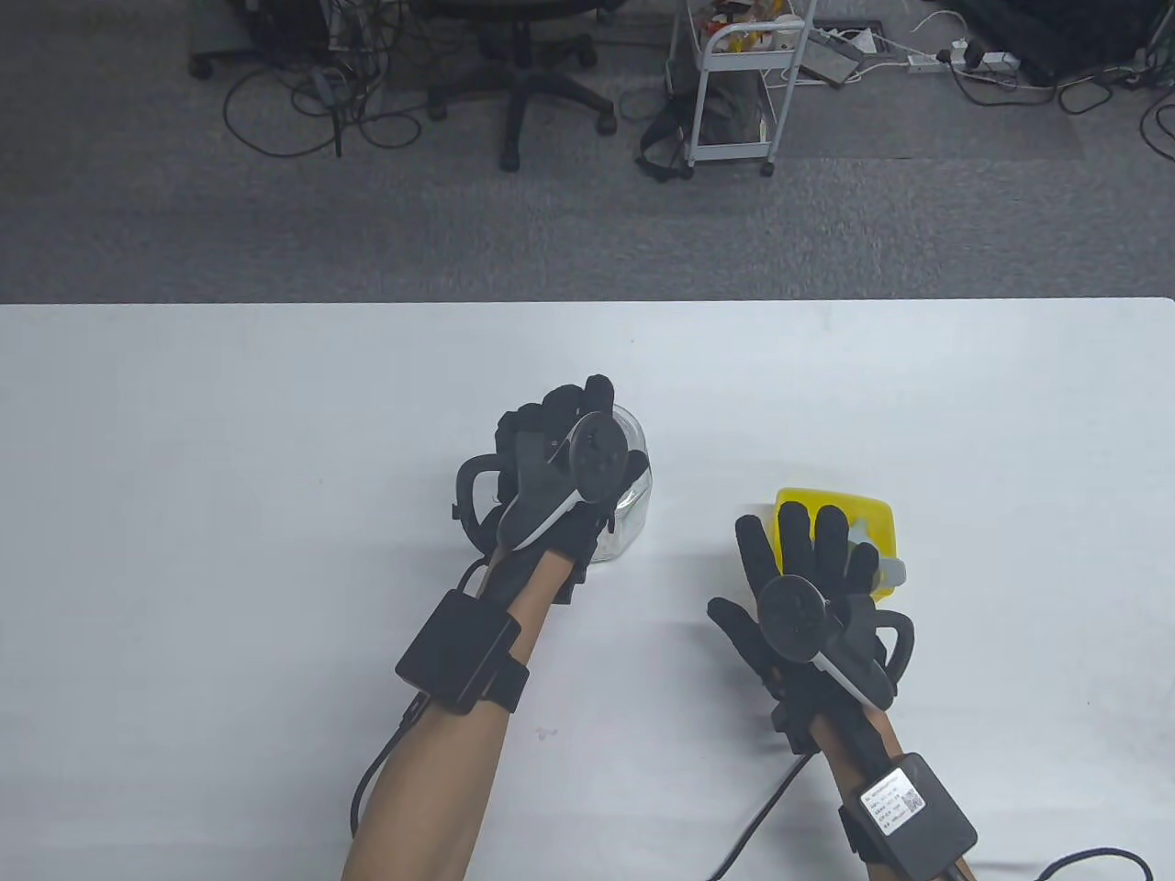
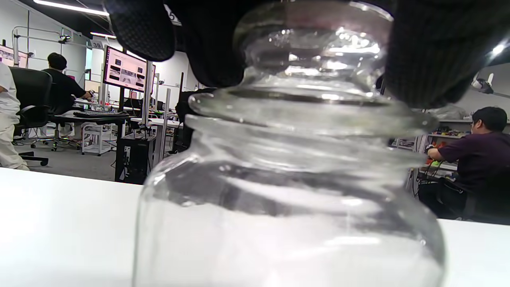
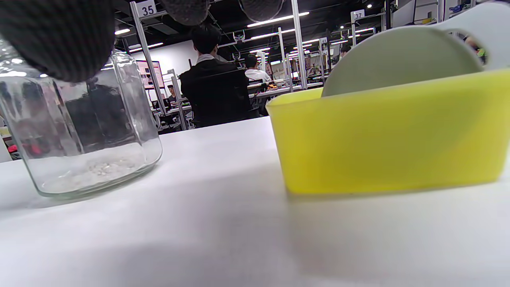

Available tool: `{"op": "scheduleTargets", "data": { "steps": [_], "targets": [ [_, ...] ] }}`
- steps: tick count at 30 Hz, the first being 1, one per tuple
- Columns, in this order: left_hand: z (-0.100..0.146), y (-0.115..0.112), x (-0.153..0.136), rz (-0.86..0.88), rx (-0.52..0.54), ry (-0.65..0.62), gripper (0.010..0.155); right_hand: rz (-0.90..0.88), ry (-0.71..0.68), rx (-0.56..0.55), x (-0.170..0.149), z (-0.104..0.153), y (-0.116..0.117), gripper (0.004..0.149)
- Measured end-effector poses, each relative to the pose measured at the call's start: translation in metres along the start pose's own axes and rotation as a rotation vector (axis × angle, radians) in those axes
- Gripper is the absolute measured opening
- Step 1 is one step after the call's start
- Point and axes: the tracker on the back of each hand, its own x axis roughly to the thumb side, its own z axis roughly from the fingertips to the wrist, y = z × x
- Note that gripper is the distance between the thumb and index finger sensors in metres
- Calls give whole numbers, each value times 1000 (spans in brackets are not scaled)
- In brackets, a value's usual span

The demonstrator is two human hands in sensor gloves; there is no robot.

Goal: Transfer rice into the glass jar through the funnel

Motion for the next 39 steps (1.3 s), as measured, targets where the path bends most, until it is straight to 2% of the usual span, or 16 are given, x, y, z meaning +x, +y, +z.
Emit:
{"op": "scheduleTargets", "data": {
  "steps": [11,14,18,20,25,30,34,37,39],
  "targets": [
    [-1,-6,4,-58,-65,9,87,-8,12,32,-3,-1,1,84],
    [6,-2,-2,-53,-27,-33,95,-8,17,38,-4,-1,1,85],
    [25,13,-21,-7,4,-67,95,-10,24,40,-4,-2,1,85],
    [35,14,-33,18,-23,-100,94,-3,27,44,-4,-1,2,86],
    [65,-1,-65,-11,-23,-124,93,-7,36,43,-5,-2,1,86],
    [91,-17,-77,28,0,-129,93,-4,43,47,-5,-1,1,86],
    [108,-39,-82,-1,-35,-135,93,1,47,51,-5,-1,1,86],
    [119,-62,-89,40,-49,-121,94,2,48,54,-6,-1,2,86],
    [124,-74,-90,73,-9,-126,94,7,49,56,-5,-1,2,86]
  ]
}}
